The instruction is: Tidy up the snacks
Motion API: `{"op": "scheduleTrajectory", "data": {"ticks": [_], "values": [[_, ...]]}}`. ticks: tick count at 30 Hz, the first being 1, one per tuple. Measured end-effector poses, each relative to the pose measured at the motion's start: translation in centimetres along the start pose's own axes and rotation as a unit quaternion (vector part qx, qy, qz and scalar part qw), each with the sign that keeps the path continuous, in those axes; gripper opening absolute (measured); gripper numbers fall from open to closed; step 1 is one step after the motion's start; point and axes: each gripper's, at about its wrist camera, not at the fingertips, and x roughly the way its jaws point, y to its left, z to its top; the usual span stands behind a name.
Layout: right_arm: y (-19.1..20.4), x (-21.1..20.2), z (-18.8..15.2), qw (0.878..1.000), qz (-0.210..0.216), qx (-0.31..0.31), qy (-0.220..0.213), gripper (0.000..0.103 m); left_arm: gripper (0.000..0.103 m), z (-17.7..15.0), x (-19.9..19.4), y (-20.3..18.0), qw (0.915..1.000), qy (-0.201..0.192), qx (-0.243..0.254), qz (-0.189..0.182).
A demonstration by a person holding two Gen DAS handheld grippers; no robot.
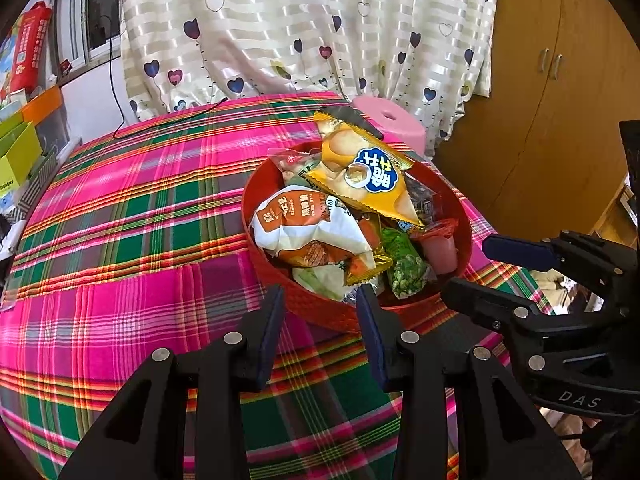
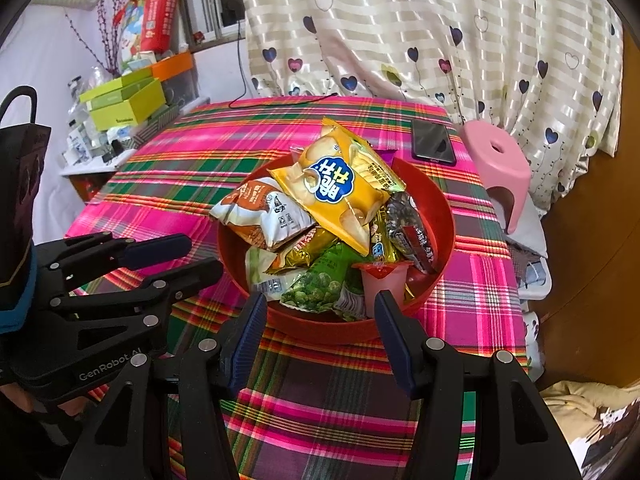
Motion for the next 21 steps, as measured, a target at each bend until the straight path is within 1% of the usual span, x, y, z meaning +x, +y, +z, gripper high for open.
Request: {"op": "scheduleTrajectory", "data": {"ticks": [13,21], "values": [[-0.58,-0.03,-0.10,1.000,-0.001,0.003,0.002,0.055,0.038,0.05,-0.02,-0.41,1.0000,0.002,0.003,-0.001],[-0.65,0.08,-0.24,1.000,0.008,0.006,0.002,0.055,0.038,0.11,-0.09,-0.43,1.0000,0.001,0.004,0.000]]}}
